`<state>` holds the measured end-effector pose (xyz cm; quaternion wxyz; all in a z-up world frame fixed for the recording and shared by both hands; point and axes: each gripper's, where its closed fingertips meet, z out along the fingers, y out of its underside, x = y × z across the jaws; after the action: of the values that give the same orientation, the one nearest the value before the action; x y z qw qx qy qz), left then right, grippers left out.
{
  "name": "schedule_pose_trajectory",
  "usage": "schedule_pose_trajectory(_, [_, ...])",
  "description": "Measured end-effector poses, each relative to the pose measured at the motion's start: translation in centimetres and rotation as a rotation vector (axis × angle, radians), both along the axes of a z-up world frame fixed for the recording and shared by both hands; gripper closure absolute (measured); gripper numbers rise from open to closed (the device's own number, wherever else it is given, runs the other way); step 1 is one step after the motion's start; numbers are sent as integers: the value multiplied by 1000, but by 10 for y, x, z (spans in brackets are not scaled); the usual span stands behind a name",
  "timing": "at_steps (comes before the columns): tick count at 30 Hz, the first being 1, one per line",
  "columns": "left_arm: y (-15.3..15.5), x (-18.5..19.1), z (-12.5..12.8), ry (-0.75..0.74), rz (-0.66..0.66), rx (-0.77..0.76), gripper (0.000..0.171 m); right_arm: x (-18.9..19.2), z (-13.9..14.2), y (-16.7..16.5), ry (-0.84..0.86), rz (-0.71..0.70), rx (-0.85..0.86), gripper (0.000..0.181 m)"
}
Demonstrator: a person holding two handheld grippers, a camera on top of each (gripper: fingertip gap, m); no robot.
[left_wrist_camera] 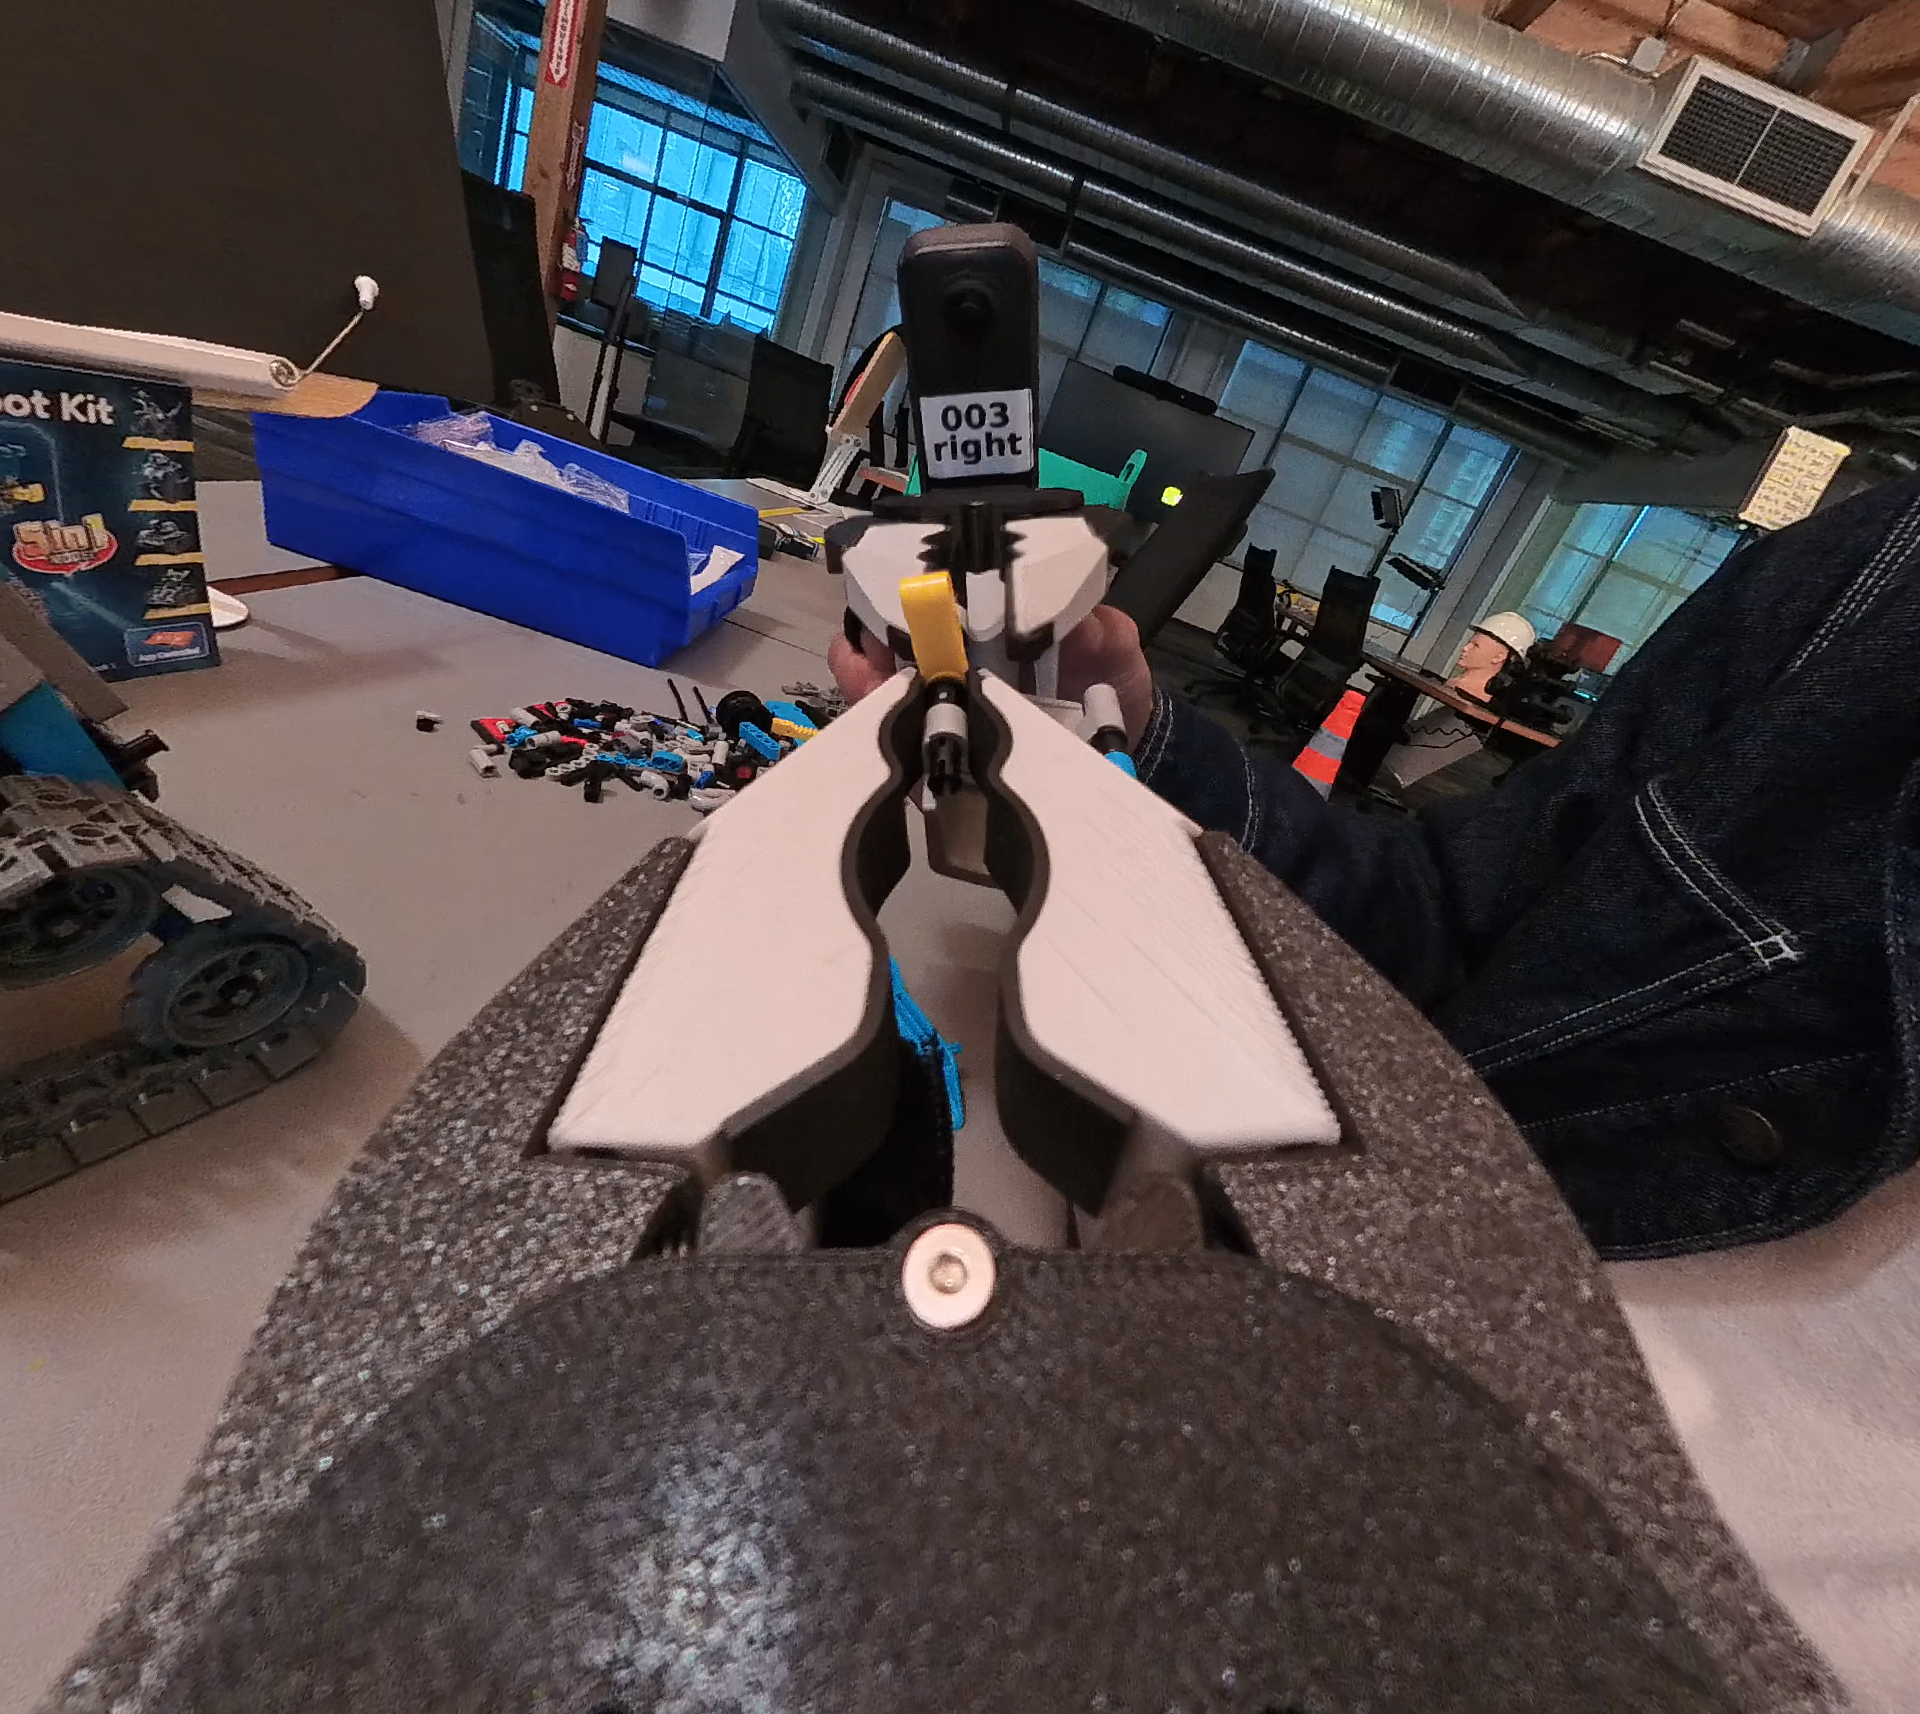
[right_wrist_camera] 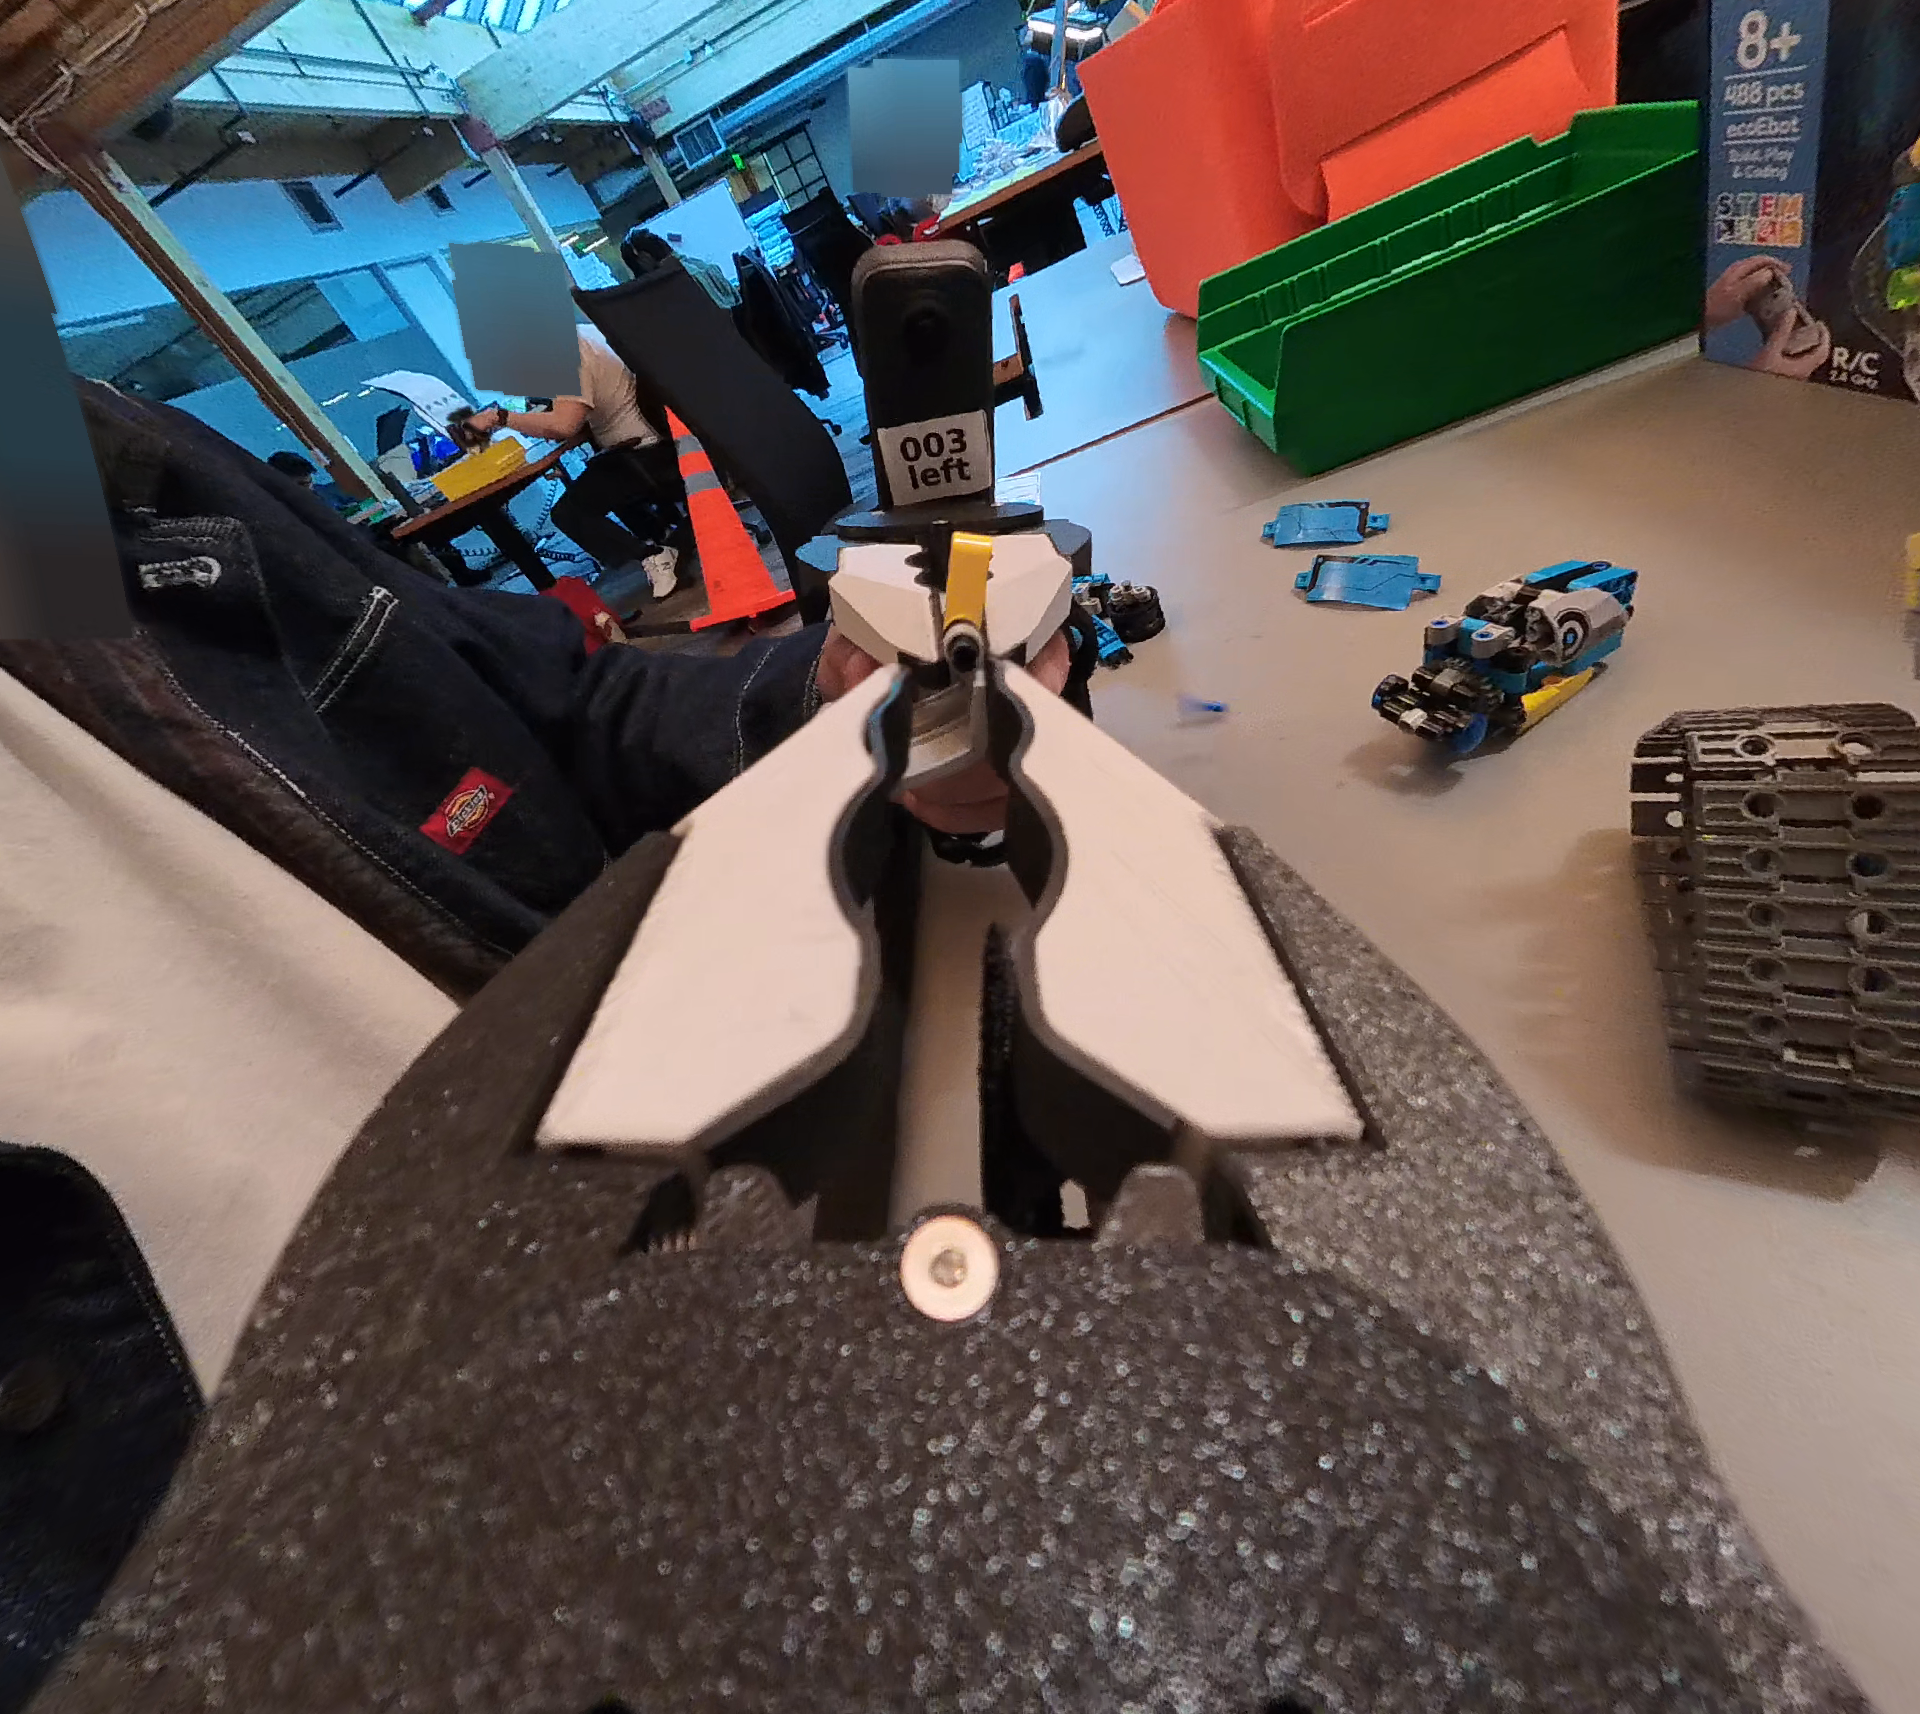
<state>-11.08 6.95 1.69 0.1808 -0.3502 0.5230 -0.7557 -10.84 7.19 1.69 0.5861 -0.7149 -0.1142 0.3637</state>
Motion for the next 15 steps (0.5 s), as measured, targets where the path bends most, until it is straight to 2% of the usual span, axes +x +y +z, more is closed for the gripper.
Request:
schedule_pose_trajectory(8, [-2, 1, -5, 13, -8, 21, 166, 5, 0, -1, -3, -15, 19, 179])
schedule_pose_trajectory(15, [0, 3, -9, 22, 10, 44, 166, 7, -6, 1, 25, -10, 8, 180])
